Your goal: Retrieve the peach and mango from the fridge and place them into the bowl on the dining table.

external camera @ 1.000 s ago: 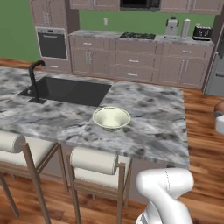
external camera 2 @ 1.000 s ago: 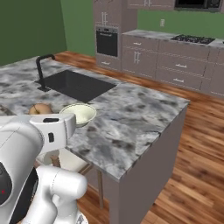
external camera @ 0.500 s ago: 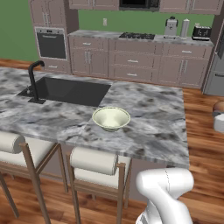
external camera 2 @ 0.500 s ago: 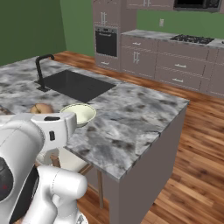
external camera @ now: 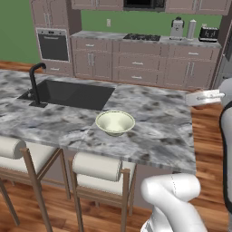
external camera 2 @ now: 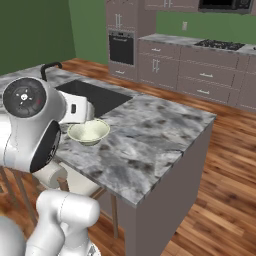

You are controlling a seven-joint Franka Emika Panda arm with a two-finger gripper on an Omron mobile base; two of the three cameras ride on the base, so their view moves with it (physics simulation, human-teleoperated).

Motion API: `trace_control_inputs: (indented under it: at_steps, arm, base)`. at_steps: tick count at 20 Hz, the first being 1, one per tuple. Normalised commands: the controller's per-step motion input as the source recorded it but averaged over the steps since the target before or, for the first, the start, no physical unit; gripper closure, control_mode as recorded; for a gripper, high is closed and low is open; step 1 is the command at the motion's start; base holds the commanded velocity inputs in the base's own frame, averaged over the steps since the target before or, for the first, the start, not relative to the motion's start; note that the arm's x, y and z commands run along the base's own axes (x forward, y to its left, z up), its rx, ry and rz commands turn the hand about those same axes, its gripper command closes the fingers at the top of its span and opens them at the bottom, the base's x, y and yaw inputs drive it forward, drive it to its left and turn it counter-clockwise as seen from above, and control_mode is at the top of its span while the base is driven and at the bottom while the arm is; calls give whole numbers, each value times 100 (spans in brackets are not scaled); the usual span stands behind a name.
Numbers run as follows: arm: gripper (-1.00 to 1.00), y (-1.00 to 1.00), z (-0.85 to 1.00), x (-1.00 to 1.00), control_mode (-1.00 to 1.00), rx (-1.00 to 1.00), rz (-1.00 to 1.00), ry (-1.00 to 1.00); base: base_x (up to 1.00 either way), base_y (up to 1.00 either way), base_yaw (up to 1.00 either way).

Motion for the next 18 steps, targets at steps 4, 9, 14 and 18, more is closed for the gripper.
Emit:
trace_control_inputs:
  at_steps: [4,9,14,18]
  arm:
    - [100,9,-17,40,-100,0,0,21]
    - [100,9,-39,14,-100,-1,1,9]
    - [100,23,-57,34,-100,-1,0,0]
    - [100,36,-31,62,-100,0,0,4]
  base:
    - [0,0,0]
    - [0,0,0]
    - [0,0,0]
    - [0,0,0]
